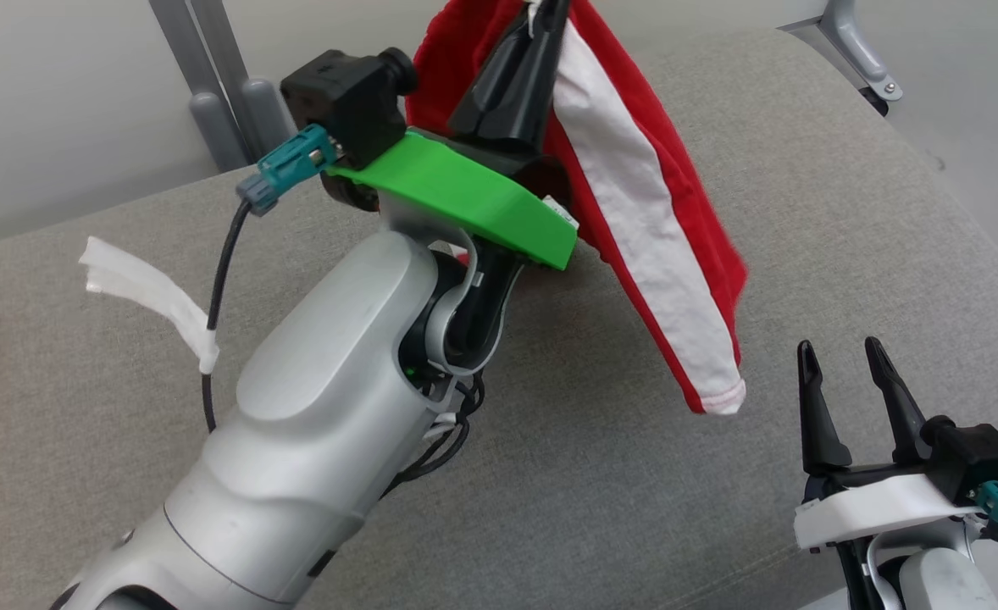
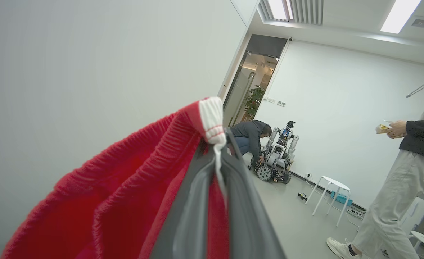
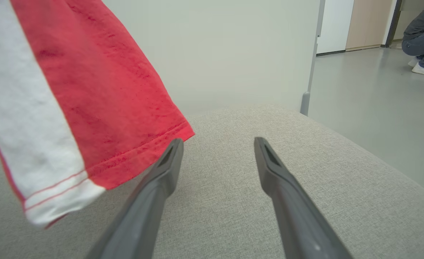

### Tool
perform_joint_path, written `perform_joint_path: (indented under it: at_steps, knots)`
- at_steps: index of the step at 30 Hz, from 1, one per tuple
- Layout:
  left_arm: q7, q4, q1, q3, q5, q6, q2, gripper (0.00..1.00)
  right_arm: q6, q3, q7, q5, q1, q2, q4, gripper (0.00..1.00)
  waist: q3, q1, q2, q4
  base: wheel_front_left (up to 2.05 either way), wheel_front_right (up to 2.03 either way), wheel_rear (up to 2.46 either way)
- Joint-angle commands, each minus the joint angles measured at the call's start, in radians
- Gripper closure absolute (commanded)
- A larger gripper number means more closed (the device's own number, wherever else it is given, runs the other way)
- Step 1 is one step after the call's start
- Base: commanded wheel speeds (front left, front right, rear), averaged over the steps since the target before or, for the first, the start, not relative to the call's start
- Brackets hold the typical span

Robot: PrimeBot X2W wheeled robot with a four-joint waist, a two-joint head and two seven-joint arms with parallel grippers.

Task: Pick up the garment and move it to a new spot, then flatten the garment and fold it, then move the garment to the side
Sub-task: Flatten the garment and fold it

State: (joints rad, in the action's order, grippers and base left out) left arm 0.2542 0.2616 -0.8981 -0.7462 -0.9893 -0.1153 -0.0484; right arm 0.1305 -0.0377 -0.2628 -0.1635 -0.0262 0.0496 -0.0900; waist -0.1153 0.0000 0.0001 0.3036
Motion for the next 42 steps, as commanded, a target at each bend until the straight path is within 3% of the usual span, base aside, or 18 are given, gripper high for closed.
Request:
perform_joint_path:
  at_steps: [1, 6, 8, 14, 19, 24, 26, 27, 28, 32, 42]
  knots:
    - [0.008, 0.001, 0.033, 0.015, -0.011, -0.013, -0.005, 1.0, 0.0, -0.003, -0.003, 0.0, -0.009, 0.002, 0.004, 0.0, -0.004, 0.0, -0.0001, -0.003, 0.0, 0.0, 0.0]
    - [0.01, 0.007, 0.289, 0.137, 0.056, -0.01, -0.005, 1.0, 0.0, -0.026, -0.003, -0.005, 0.011, 0.002, -0.001, 0.0, -0.013, 0.0, -0.0001, -0.03, 0.0, 0.0, 0.0]
    - [0.01, 0.029, 0.416, 0.183, 0.077, 0.021, -0.004, 1.0, 0.0, -0.038, -0.003, -0.003, 0.022, 0.002, -0.003, 0.0, -0.013, 0.0, -0.0001, -0.048, 0.0, 0.0, 0.0]
    - [0.01, 0.03, 0.756, 0.395, 0.106, 0.174, -0.005, 1.0, 0.0, -0.064, -0.003, 0.023, 0.053, 0.002, -0.008, 0.0, 0.0, 0.0, -0.0001, -0.13, 0.0, 0.0, 0.0]
    - [0.01, 0.041, 0.902, 0.501, 0.061, 0.221, -0.004, 1.0, 0.0, -0.066, -0.003, 0.051, 0.064, 0.002, -0.009, 0.0, 0.01, 0.0, -0.0001, -0.215, 0.0, 0.0, 0.0]
    - [0.01, 0.046, 0.936, 0.518, 0.011, 0.235, -0.004, 0.85, 0.0, -0.053, -0.003, 0.08, 0.063, 0.002, -0.01, 0.0, 0.022, 0.0, -0.0001, -0.289, 0.0, 0.0, 0.0]
    - [0.01, 0.055, 0.943, 0.491, -0.014, 0.239, -0.004, 0.58, 0.0, -0.047, -0.003, 0.089, 0.064, 0.002, -0.011, 0.0, 0.03, 0.0, -0.0001, -0.312, 0.0, 0.0, 0.0]
    - [0.01, 0.059, 0.946, 0.482, -0.017, 0.24, -0.004, 0.05, 0.0, -0.045, -0.003, 0.093, 0.064, 0.002, -0.011, 0.0, 0.034, 0.0, -0.0001, -0.322, 0.0, 0.0, 0.0]
    - [0.01, 0.063, 0.944, 0.472, -0.005, 0.241, -0.005, 0.0, 0.0, -0.044, -0.003, 0.095, 0.065, 0.002, -0.011, 0.0, 0.038, 0.0, -0.0001, -0.331, 0.0, 0.0, 0.0]
    - [0.01, 0.055, 0.953, 0.478, 0.083, 0.245, -0.005, 0.0, 0.0, -0.032, -0.003, 0.109, 0.07, 0.002, -0.004, 0.0, 0.051, 0.0, -0.0001, -0.352, 0.0, 0.0, 0.0]
    - [0.01, -0.229, 1.118, 0.745, 0.569, 0.235, -0.004, 0.0, 0.0, -0.016, -0.003, 0.147, 0.115, 0.002, 0.044, 0.0, 0.112, 0.0, -0.0001, -0.354, 0.0, 0.0, 0.0]
